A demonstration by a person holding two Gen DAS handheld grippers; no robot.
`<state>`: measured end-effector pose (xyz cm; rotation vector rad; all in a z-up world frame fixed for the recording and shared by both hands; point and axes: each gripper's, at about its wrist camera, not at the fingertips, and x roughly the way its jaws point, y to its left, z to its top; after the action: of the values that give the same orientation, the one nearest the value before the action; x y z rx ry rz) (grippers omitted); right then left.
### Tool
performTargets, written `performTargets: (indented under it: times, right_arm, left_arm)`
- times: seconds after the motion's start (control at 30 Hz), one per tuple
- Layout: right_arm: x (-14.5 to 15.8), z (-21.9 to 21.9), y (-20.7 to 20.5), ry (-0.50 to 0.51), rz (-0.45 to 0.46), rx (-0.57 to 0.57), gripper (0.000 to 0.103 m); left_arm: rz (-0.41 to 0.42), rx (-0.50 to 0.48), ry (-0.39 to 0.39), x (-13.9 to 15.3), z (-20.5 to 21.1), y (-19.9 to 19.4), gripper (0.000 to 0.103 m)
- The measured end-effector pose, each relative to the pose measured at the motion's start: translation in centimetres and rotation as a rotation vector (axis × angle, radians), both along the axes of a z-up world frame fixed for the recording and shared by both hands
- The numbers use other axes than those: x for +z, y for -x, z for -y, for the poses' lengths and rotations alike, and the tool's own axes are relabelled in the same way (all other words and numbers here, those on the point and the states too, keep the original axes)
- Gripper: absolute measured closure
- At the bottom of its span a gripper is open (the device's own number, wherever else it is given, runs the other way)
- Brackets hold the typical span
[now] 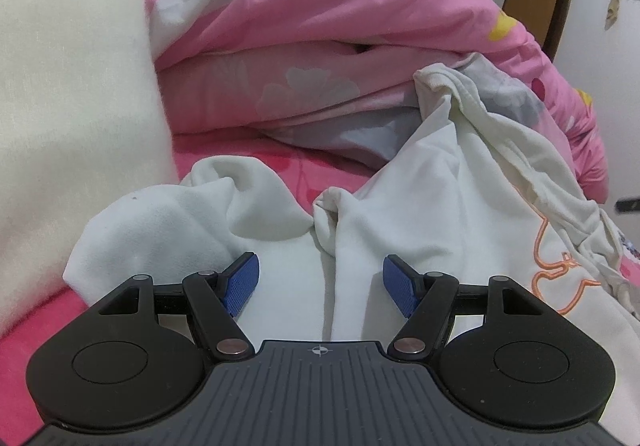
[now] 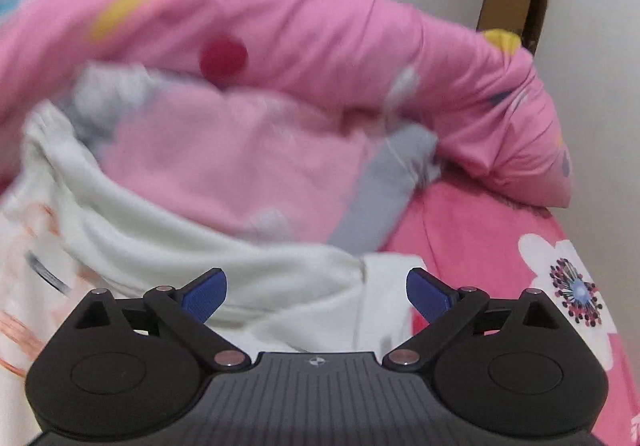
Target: Fold clothes
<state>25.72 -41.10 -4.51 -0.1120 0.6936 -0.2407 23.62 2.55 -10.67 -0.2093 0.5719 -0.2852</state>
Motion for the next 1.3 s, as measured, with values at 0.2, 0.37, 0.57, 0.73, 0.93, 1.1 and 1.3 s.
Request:
performTargets:
  times: [0.2,0.37,0.57,0.73,0.93,1.1,1.3]
  right_arm:
    - [-3.7,-6.0,-0.3,0.279,0.023,0.241,0.004]
    - [-8.4,-12.1,-1.4,0.579,0.027,0.393,0.007]
    - [-9.2,-13.1,-3.8,0.607,0.033,0.324,0.052]
    - [-8.2,-12.9,-4.2,0.598,0.072,0.262,0.061]
    - [-8.2,-11.8,-7.9,0.551,0.079,0.192,0.060]
    - [-7.7,-10.1,-12.8,0.482,0.099,0.126,0.059]
    - [-8.1,-9.1,-14.3,0.464,0.119,0.115,0.055]
  left_arm:
    - [-0.013,-0.007,0.002,-0.2,0.1,-0.3,0.033]
    - [-0.012,-0.011,-0.004,-0.4,0.2,-0.3,0.033]
    - [-0.013,-0.009,-0.002,-0.4,0.2,-0.3,0.033]
    - [-0.012,-0.008,-0.004,-0.4,0.2,-0.3,0.033]
    - [-0.013,-0.007,-0.004,-0.4,0.2,-0.2,0.033]
    - [-0.019,-0.008,0.000,-0.4,0.2,-0.2,0.032]
    - [-0.022,-0.015,-0.019,-0.3,0.5,0.0,0.030]
